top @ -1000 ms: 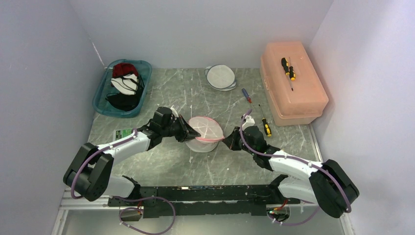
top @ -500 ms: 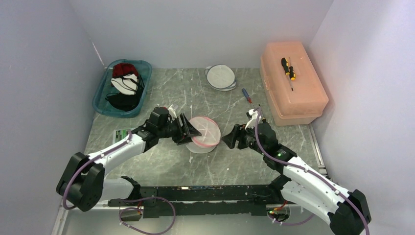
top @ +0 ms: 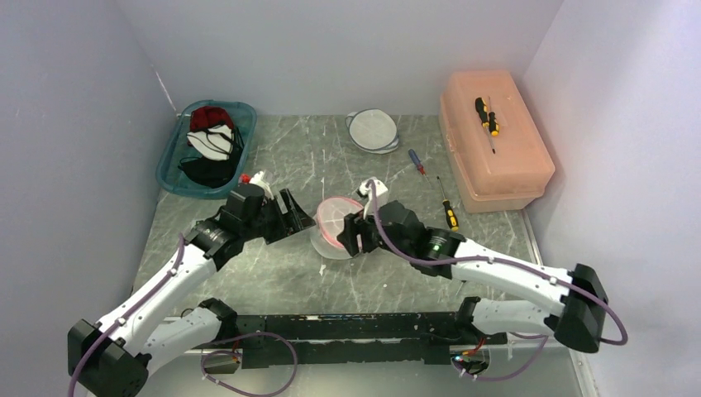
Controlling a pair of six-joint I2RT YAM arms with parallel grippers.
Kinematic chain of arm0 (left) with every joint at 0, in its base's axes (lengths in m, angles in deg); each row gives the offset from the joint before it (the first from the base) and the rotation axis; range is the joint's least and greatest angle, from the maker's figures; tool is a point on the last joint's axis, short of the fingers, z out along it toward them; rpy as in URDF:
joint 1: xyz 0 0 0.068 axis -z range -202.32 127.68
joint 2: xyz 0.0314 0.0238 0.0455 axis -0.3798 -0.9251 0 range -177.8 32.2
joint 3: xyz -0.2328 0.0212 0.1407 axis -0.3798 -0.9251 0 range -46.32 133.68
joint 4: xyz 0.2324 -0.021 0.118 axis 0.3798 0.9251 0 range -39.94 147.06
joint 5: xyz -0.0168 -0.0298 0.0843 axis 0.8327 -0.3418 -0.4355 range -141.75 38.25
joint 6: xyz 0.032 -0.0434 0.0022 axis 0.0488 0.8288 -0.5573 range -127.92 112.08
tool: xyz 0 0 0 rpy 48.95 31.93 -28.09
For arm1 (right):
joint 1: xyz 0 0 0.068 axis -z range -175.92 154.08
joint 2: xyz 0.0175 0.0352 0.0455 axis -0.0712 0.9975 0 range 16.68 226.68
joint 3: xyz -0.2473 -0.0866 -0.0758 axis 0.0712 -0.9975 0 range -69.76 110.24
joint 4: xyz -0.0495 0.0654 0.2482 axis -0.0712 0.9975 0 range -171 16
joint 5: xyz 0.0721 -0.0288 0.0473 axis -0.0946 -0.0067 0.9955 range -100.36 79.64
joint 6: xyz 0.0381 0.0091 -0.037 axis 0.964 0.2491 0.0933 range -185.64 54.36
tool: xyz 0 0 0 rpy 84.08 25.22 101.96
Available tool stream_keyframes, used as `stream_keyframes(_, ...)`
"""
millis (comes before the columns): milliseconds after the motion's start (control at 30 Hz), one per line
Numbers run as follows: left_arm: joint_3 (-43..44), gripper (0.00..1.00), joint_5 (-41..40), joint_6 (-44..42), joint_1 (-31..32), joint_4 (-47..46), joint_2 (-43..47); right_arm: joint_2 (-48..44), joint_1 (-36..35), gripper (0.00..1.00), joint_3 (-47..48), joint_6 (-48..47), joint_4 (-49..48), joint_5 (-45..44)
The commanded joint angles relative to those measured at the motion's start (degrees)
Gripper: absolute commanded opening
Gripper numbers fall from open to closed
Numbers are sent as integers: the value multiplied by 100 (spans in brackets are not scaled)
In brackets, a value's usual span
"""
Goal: Unzip the laundry bag and remove the bra
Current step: Unzip the laundry bag at the center of the board.
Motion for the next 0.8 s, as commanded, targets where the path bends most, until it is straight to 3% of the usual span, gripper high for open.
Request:
stream_keyframes(0,-9,79,-868,-256,-15,140,-55,567,-107,66,439,-372,-237,-1161)
stream_keyframes(167,479,81,-760,-481,-111,-260,-780,791,-114,66,450,-115,-432,-1712)
stream_keyframes(333,1401,93,536,-969,-400,-601,-2004,-277,139,70,-548,1009,-673,-1778)
stream_keyframes(400,1956,94,1084,-1333,-561,-264,-2579,-741,580,74,-977,1538,-643,-1259)
stream_keyframes(533,2626,94,1802,-2150,-736,151,-3290,-1275,1777,78,-2134,2613,-1402,716)
stream_keyframes(633,2733,94,2319,-2454,-753,152,-3657,-1205,2176,80,-2508,3017,-2040,1471)
stream_keyframes(767,2207,94,2587,-2246,-687,-378,-3703,-826,2301,80,-2625,3237,-2596,1824)
